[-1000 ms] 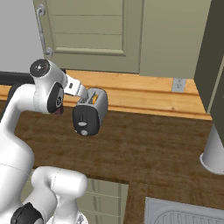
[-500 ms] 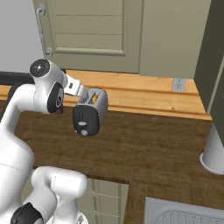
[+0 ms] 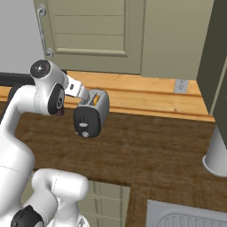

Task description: Start the toaster. Once the lever pops up, take the bread to the plate on the dining counter.

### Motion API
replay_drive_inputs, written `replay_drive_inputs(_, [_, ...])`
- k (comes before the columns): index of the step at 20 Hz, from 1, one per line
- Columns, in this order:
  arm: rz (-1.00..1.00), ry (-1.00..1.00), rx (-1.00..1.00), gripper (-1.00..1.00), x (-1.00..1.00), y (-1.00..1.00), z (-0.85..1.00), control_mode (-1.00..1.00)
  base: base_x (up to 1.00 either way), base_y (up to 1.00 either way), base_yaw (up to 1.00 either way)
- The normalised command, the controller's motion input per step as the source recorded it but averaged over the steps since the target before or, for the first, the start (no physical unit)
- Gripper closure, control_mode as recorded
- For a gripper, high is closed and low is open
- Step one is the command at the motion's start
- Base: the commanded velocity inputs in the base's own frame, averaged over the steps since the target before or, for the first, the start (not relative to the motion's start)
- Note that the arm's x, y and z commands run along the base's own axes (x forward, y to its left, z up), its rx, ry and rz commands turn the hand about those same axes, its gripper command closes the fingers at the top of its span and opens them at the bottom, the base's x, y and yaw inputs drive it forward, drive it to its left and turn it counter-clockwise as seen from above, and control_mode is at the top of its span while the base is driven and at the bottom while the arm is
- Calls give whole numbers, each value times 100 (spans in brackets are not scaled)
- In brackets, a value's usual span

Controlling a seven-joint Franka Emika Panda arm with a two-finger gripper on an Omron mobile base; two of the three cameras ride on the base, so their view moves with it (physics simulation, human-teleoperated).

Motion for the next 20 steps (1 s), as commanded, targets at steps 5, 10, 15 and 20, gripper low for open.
replay_drive_inputs(5, [0, 0, 0, -100, 0, 0, 0, -100, 0, 0, 0])
replay_drive_inputs(10, [0, 0, 0, -100, 0, 0, 0, -100, 0, 0, 0])
replay_drive_inputs(15, [0, 0, 0, -100, 0, 0, 0, -100, 0, 0, 0])
replay_drive_inputs(20, [0, 0, 0, -100, 0, 0, 0, -100, 0, 0, 0])
